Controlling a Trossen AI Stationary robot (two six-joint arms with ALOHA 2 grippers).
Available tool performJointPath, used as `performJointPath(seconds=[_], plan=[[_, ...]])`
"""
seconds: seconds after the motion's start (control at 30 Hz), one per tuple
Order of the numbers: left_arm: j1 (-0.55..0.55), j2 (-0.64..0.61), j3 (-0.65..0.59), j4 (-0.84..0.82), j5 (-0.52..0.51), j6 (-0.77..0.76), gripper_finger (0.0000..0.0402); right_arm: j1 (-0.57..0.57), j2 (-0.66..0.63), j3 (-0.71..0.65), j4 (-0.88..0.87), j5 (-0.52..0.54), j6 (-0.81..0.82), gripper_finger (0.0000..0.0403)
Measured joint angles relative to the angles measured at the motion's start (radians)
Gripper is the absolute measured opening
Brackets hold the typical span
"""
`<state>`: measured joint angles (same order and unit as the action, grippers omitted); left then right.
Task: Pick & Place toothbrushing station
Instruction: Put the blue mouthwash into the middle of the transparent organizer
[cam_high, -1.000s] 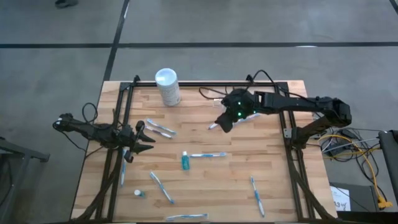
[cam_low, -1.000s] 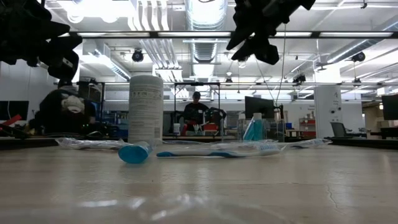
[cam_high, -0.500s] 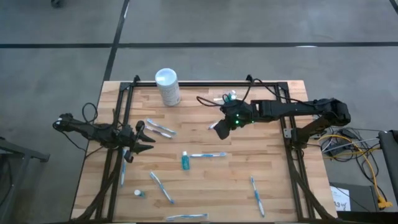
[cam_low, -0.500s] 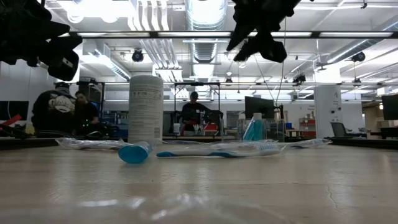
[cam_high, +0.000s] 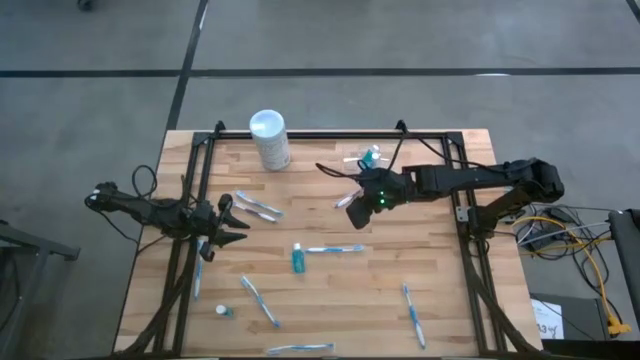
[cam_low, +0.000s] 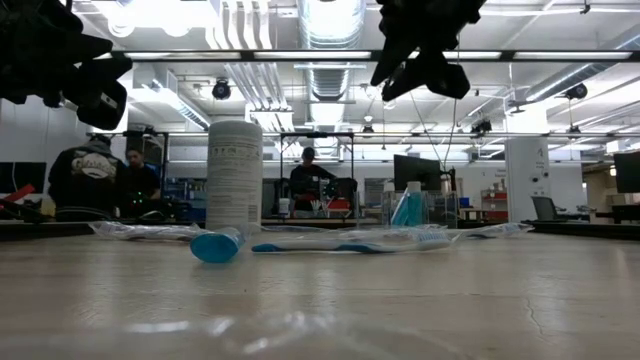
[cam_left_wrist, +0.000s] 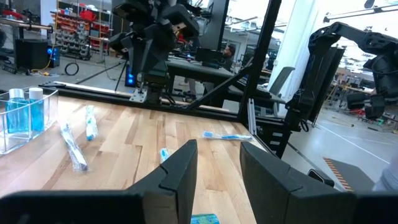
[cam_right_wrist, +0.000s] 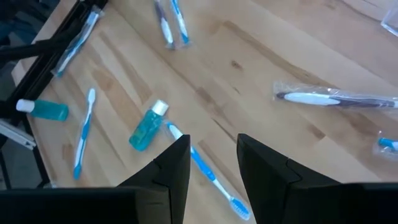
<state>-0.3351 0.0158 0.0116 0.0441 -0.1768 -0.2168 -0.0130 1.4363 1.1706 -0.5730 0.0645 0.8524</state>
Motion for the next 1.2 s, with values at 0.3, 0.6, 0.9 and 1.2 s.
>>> performJointPath(seconds=[0.3, 0.6, 0.9, 1.2], plan=[[0.0, 0.0, 0.0, 0.0, 0.0, 0.0, 0.0126, 0.0, 0.0, 0.0, 0.002, -0.001, -0.018, 0.0127], [0.0, 0.0, 0.0, 0.0, -0.007, 0.014, 0.0126, 0.002, 0.0, 0.0, 0.006, -0.003, -0.117, 0.0127], [0.0, 0.0, 0.0, 0.001, -0.03, 0.032, 0.0126, 0.002, 0.0, 0.0, 0.009, -0.004, -0.041, 0.0127], [0.0, 0.0, -0.001, 0.036, -0.038, -0.076, 0.0126, 0.002, 0.0, 0.0, 0.009, -0.003, -0.022, 0.0128]])
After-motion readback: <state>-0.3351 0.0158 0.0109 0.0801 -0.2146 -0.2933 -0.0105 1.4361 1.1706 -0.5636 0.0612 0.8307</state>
